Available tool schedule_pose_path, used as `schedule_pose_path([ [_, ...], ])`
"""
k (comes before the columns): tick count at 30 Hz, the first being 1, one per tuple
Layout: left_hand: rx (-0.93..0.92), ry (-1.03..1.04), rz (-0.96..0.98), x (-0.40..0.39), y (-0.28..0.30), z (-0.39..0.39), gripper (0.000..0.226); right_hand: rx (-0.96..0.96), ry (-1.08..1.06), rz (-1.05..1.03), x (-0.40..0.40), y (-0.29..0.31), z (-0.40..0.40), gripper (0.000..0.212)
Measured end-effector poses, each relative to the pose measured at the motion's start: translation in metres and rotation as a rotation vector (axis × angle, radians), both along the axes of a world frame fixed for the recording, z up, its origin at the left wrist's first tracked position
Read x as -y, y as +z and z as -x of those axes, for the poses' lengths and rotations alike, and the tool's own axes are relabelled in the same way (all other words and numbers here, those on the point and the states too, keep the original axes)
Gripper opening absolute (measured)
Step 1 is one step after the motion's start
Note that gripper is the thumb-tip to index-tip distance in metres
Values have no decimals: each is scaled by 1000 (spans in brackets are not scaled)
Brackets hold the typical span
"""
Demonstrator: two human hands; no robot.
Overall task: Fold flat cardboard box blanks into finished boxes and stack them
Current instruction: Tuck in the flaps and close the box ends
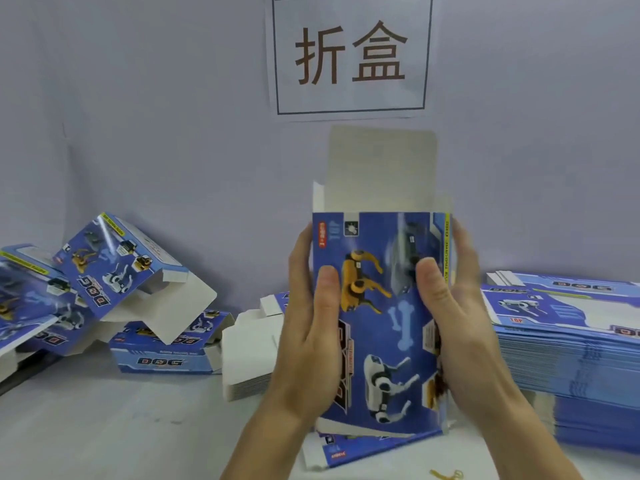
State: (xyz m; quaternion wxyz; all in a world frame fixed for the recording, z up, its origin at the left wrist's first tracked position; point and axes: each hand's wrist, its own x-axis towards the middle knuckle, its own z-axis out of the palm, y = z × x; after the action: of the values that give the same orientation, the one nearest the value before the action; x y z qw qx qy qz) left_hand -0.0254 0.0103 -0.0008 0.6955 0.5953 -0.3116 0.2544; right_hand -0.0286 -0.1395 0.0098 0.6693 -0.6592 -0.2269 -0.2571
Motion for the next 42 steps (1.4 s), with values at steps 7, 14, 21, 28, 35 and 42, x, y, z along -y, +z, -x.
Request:
schedule_pose_path([
  [7, -138, -134, 242, -18, 8, -1, 46, 113, -159, 187, -4, -17, -9, 83],
  [14, -64, 35, 66, -11, 5, 0, 64, 143, -19, 155, -3, -18, -9, 91],
  [21, -103, -23, 103, -6, 4, 2, 37, 133, 128, 31, -3, -8, 0, 51],
  [28, -195, -8, 156, 1, 6, 4, 48, -71, 58, -207, -7, 4, 5, 36],
  [35, -184, -72, 179, -1, 7, 3, 47, -196, 164, -251, -5, 3, 8, 50],
  [42, -112, 39, 250, -2, 10, 8, 49, -86, 291, -148, -9, 44, 11, 49],
])
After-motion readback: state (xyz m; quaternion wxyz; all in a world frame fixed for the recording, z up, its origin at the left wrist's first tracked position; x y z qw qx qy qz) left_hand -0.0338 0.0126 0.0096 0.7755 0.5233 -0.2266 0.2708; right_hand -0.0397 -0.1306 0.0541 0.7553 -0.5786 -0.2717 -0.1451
